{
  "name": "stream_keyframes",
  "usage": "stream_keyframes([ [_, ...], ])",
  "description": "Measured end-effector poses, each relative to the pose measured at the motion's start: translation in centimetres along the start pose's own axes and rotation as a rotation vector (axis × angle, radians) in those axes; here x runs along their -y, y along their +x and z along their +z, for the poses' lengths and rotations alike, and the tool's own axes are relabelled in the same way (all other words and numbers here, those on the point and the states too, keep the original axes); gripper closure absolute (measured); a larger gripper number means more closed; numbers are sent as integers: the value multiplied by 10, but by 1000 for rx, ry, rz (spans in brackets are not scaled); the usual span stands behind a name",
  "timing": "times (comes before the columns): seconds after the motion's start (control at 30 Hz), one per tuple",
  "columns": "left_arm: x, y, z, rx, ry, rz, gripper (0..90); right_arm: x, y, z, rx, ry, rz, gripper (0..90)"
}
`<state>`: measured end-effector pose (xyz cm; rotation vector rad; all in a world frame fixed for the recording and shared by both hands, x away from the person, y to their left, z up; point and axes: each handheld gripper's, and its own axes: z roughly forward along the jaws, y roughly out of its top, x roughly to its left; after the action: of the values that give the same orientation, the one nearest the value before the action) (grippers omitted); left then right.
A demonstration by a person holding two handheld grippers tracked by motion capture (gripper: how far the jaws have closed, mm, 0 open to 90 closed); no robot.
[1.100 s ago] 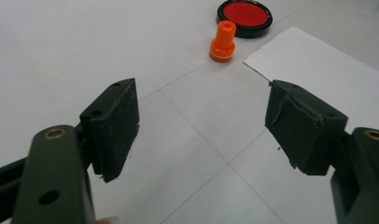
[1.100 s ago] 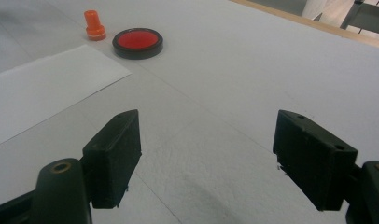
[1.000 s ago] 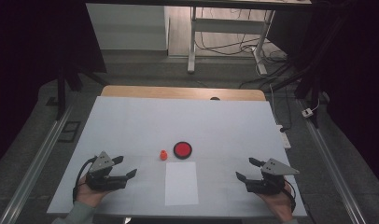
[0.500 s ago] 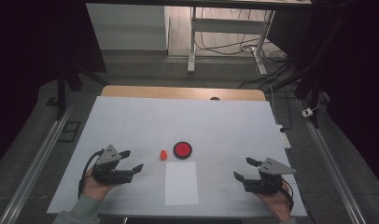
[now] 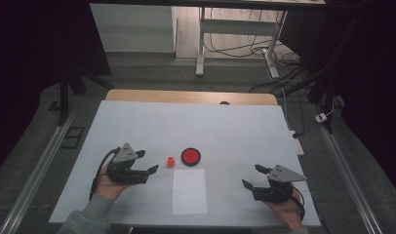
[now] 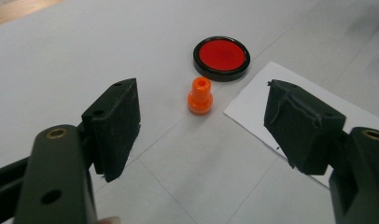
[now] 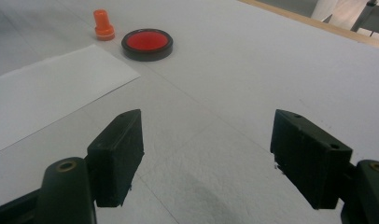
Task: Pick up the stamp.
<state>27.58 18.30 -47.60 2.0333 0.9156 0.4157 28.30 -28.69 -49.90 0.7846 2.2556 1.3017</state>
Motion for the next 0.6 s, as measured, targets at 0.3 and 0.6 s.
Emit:
stream_keyframes([
  [0.3,-10,-3,9,14,9,15,274,0,1,1,-5,3,-6,254],
  [0.6,-24,-8,28,40,32,47,274,-1,4,-1,1,-4,-2,257],
])
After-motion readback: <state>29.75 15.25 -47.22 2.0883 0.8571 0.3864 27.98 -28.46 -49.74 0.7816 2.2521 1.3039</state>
